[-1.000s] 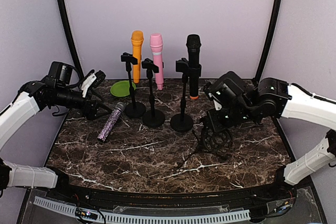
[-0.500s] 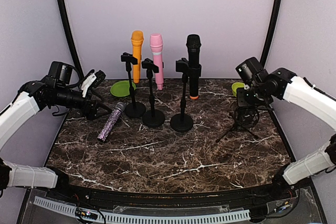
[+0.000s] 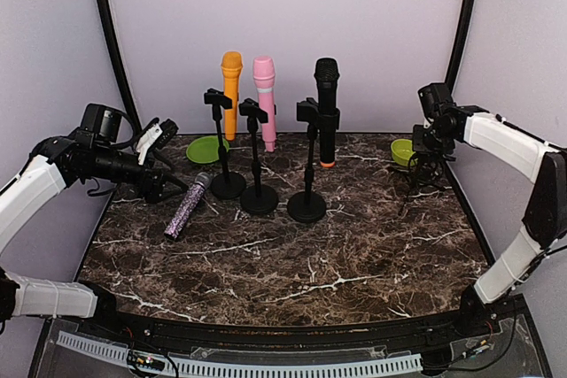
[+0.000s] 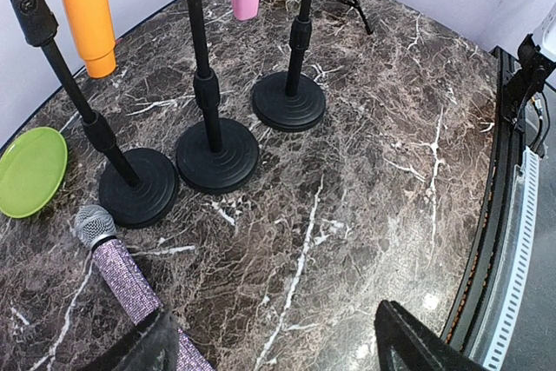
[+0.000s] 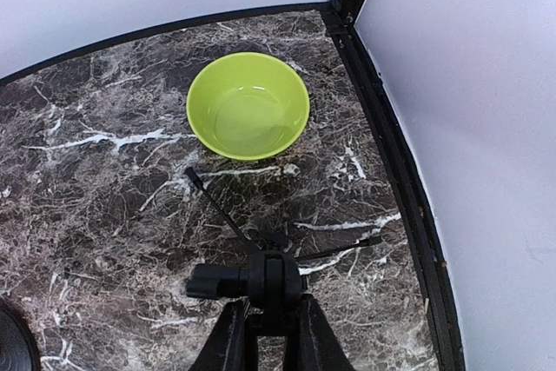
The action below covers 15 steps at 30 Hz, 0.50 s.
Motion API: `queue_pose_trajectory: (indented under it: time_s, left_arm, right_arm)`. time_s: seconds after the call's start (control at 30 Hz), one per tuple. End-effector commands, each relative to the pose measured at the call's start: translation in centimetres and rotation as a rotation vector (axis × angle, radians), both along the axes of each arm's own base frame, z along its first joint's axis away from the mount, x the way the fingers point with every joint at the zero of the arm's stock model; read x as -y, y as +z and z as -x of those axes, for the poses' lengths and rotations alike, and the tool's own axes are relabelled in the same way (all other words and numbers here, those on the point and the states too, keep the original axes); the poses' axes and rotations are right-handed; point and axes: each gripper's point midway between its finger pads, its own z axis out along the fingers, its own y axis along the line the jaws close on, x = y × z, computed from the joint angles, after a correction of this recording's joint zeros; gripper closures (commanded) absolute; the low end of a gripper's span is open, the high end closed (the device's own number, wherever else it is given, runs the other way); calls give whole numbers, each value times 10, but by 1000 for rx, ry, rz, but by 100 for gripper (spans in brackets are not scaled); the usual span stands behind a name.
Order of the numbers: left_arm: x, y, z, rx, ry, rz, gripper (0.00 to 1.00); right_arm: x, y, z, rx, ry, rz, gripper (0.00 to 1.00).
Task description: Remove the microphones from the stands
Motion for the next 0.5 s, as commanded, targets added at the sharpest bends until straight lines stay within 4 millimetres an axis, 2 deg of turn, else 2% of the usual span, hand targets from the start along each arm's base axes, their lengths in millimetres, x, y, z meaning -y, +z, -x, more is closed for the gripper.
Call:
queue_pose_trajectory:
  time_s: [0.0, 0.17, 0.2, 0.27, 0.33, 0.4, 0.47]
  left_arm:
    - [-3, 9, 3, 31, -2, 2, 20]
    - [-2, 11, 2, 28, 1, 9, 19]
    - [-2, 12, 1, 28, 3, 10, 19]
    - [-2, 14, 2, 32, 2, 12, 19]
    - [-3, 14, 2, 32, 5, 14, 19]
    - [-3, 15, 1, 32, 14, 16, 18]
    - [-5, 16, -3, 33, 29, 16, 18]
  right_arm:
    - [-10, 5, -19, 15, 72, -40, 82]
    - [-20, -13, -21, -58, 117, -68, 60]
    - [-21, -15, -20, -64, 121, -74, 58]
    - [-22, -11, -20, -64, 120, -81, 44]
    - [-20, 4, -21, -31, 105, -82, 31]
    - [-19, 29, -22, 33, 96, -86, 22]
    - [-18, 74, -20, 145, 96, -107, 16]
